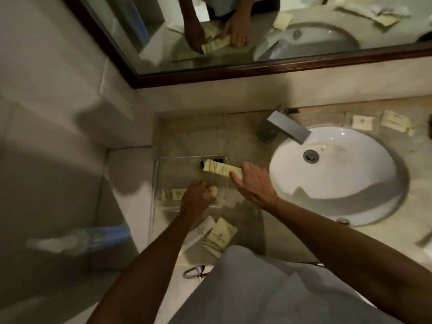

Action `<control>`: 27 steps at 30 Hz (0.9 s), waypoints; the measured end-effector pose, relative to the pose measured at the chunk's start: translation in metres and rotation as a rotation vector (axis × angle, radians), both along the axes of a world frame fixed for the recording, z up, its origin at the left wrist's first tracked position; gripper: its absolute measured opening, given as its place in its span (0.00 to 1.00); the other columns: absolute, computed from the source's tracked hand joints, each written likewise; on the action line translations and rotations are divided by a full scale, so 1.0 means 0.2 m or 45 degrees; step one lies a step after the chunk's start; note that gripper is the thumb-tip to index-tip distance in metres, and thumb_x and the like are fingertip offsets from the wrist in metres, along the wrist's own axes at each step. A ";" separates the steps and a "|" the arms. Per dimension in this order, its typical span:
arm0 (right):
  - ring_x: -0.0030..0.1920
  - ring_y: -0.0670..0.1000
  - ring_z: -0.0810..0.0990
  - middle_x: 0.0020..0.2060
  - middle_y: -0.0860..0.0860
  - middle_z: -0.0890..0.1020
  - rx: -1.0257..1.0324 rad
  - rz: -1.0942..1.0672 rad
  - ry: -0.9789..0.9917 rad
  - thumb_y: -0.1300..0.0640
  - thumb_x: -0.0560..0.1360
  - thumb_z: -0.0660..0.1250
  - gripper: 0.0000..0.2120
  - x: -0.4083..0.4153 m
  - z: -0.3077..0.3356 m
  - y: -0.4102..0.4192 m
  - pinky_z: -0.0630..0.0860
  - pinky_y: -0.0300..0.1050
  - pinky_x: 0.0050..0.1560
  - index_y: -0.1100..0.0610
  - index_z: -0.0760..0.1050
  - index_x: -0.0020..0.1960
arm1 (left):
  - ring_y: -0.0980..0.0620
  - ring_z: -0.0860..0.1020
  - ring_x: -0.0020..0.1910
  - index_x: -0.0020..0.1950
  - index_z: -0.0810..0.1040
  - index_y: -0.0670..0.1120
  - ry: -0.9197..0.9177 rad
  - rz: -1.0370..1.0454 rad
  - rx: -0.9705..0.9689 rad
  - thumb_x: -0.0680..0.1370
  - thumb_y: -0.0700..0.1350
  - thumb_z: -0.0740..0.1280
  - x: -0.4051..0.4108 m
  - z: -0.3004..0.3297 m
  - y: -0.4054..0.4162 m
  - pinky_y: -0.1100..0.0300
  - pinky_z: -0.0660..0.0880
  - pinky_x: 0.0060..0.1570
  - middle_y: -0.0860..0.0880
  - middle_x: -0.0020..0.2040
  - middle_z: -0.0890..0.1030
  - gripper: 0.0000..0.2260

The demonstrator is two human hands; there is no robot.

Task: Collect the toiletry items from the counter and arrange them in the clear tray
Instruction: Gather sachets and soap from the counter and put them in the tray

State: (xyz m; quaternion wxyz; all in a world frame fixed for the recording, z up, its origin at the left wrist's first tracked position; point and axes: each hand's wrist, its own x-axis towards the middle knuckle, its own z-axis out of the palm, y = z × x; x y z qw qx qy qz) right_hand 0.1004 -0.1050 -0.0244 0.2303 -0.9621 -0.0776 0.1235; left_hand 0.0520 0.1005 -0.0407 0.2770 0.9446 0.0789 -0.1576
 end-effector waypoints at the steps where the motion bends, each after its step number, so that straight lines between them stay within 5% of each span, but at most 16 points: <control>1: 0.38 0.47 0.72 0.40 0.47 0.74 -0.010 -0.014 0.010 0.32 0.78 0.48 0.21 0.00 0.00 0.02 0.73 0.49 0.46 0.48 0.67 0.47 | 0.49 0.78 0.51 0.56 0.80 0.49 0.015 -0.021 -0.005 0.67 0.48 0.78 0.02 -0.02 0.01 0.56 0.76 0.49 0.49 0.55 0.79 0.19; 8: 0.37 0.46 0.72 0.39 0.47 0.74 -0.104 -0.021 -0.035 0.31 0.78 0.50 0.20 0.03 -0.05 0.05 0.75 0.47 0.47 0.47 0.65 0.46 | 0.51 0.78 0.54 0.59 0.80 0.46 0.198 -0.167 -0.148 0.71 0.43 0.75 0.11 -0.07 -0.02 0.57 0.75 0.55 0.49 0.58 0.79 0.17; 12: 0.39 0.48 0.72 0.42 0.49 0.76 -0.151 0.057 -0.045 0.33 0.78 0.50 0.20 0.04 -0.03 0.10 0.71 0.46 0.48 0.49 0.66 0.48 | 0.52 0.77 0.55 0.60 0.79 0.48 0.072 -0.190 -0.220 0.73 0.47 0.74 0.07 -0.05 0.01 0.54 0.77 0.55 0.50 0.60 0.78 0.16; 18: 0.48 0.54 0.76 0.53 0.55 0.78 -0.201 0.267 -0.041 0.36 0.79 0.51 0.24 0.07 -0.04 0.39 0.71 0.50 0.51 0.54 0.70 0.60 | 0.56 0.74 0.37 0.45 0.75 0.49 -0.444 0.252 -0.083 0.77 0.49 0.67 -0.13 0.00 0.15 0.64 0.69 0.33 0.52 0.44 0.76 0.05; 20: 0.52 0.55 0.76 0.56 0.56 0.77 -0.127 0.350 0.030 0.38 0.80 0.52 0.22 0.07 -0.07 0.53 0.70 0.50 0.50 0.55 0.69 0.61 | 0.54 0.74 0.37 0.44 0.74 0.49 -0.439 0.365 -0.042 0.76 0.48 0.66 -0.20 -0.03 0.21 0.60 0.71 0.32 0.51 0.43 0.76 0.04; 23: 0.62 0.58 0.71 0.63 0.57 0.72 -0.103 0.540 0.105 0.44 0.81 0.55 0.21 0.08 -0.09 0.67 0.66 0.55 0.62 0.55 0.67 0.67 | 0.53 0.74 0.39 0.44 0.75 0.48 -0.396 0.383 0.025 0.75 0.46 0.65 -0.29 -0.08 0.25 0.55 0.74 0.35 0.50 0.43 0.76 0.02; 27: 0.67 0.58 0.66 0.68 0.56 0.68 -0.150 0.649 0.126 0.52 0.76 0.63 0.28 0.08 -0.10 0.69 0.61 0.55 0.68 0.55 0.61 0.74 | 0.51 0.74 0.43 0.48 0.77 0.48 -0.376 0.419 0.053 0.74 0.42 0.64 -0.33 -0.08 0.29 0.53 0.74 0.40 0.50 0.46 0.77 0.04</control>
